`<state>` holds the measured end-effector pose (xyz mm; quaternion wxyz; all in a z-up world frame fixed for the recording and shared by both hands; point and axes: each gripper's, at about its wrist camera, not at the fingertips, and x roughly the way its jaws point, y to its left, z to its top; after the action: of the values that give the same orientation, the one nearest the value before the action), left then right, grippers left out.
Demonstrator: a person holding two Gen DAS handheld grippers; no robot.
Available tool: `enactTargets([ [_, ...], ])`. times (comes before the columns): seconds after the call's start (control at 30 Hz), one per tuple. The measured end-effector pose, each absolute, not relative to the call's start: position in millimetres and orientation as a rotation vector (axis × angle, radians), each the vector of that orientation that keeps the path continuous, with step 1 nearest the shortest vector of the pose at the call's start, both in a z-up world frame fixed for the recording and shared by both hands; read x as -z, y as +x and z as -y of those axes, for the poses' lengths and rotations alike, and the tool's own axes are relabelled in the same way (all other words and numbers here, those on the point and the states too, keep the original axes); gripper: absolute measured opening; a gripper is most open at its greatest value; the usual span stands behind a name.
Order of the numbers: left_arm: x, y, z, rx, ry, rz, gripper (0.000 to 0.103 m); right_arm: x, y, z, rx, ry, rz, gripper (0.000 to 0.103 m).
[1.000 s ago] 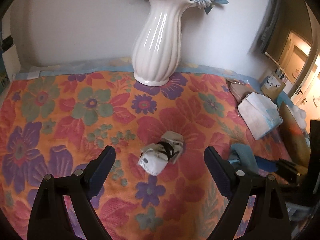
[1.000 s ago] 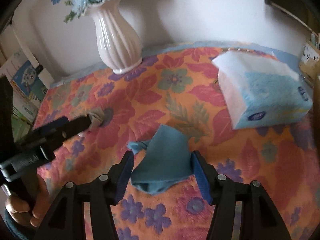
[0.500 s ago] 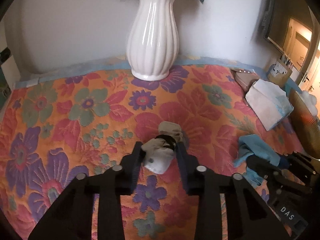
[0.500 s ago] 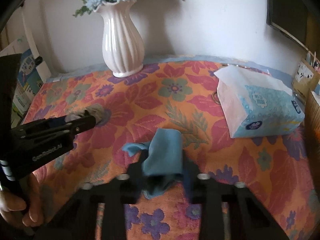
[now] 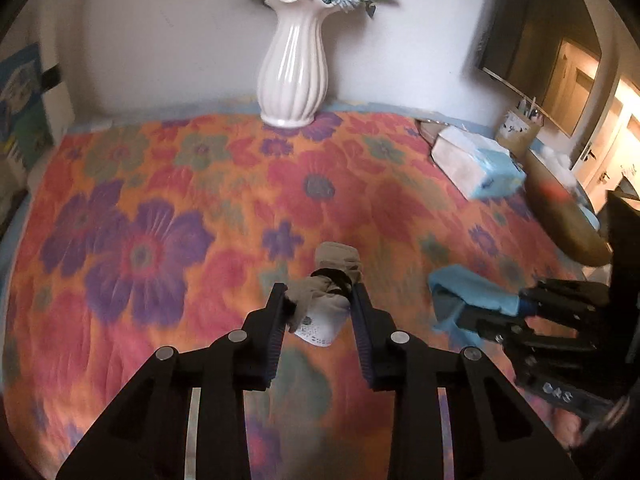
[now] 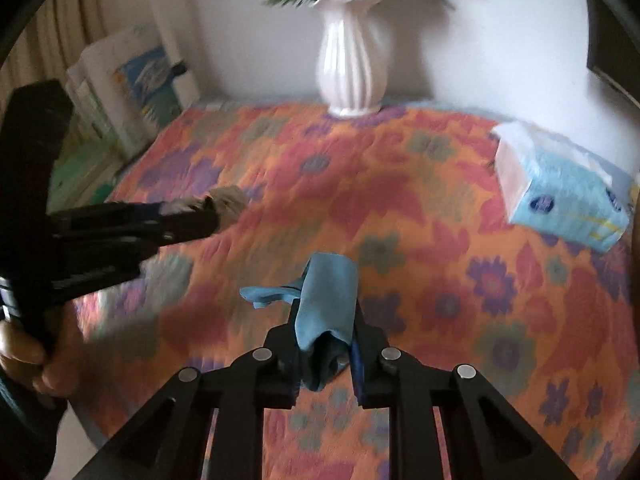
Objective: Organize soft objects
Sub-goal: 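Lift the shoe and teal cloth and carry both toward the basket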
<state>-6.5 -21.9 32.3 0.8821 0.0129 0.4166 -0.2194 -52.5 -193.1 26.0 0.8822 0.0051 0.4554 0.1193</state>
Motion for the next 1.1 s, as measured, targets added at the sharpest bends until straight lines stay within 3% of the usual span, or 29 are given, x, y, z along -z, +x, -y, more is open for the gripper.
enactTargets([
  [0.1,-26,-23,14,0.450,0.040,-0.861,0.030,-22,-62,190,-0.244,0.002,-0.961,0.027],
  [0.13,-23,-25,13,0.454,0.040,-0.873,0.035,-22,-64,190,-0.242,0.009,-0.964,0.031],
  [0.2,-17,-27,13,0.454,0.052,-0.908,0.044,-24,-67,191,-0.242,0.020,-0.971,0.060],
  [0.27,-13,-29,15,0.433,0.069,-0.918,0.050,-29,-72,192,-0.229,0.015,-0.961,0.064],
  [0.33,-13,-28,16,0.423,0.069,-0.916,0.069,-32,-75,193,-0.225,0.010,-0.961,0.068],
  [0.4,-14,-26,20,0.427,0.083,-0.915,0.074,-33,-73,192,-0.209,0.018,-0.974,0.082],
  [0.57,-10,-22,28,0.409,0.117,-0.927,0.072,-29,-57,183,-0.162,0.016,-1.013,0.083],
  [0.6,-11,-22,27,0.416,0.109,-0.924,0.063,-26,-54,181,-0.153,0.013,-1.030,0.083],
  [0.63,-11,-22,25,0.429,0.096,-0.923,0.044,-22,-52,178,-0.155,0.017,-1.040,0.083],
  [0.67,-10,-21,24,0.429,0.090,-0.928,0.035,-20,-53,177,-0.161,0.029,-1.040,0.082],
  [0.7,-10,-21,23,0.415,0.091,-0.922,0.025,-18,-54,177,-0.153,0.034,-1.031,0.075],
  [0.73,-11,-21,21,0.414,0.081,-0.920,0.025,-19,-57,175,-0.138,0.028,-1.014,0.066],
  [0.77,-12,-21,19,0.425,0.061,-0.917,0.024,-20,-58,174,-0.124,0.012,-1.003,0.040],
  [0.8,-14,-22,18,0.423,0.057,-0.908,0.024,-21,-58,171,-0.108,-0.014,-0.997,0.026],
  [0.87,-19,-25,19,0.420,0.062,-0.888,0.024,-25,-61,171,-0.104,-0.033,-0.980,0.016],
  [1.1,-64,-41,32,0.515,0.035,-0.767,0.024,-68,-74,182,-0.093,-0.006,-0.885,0.016],
])
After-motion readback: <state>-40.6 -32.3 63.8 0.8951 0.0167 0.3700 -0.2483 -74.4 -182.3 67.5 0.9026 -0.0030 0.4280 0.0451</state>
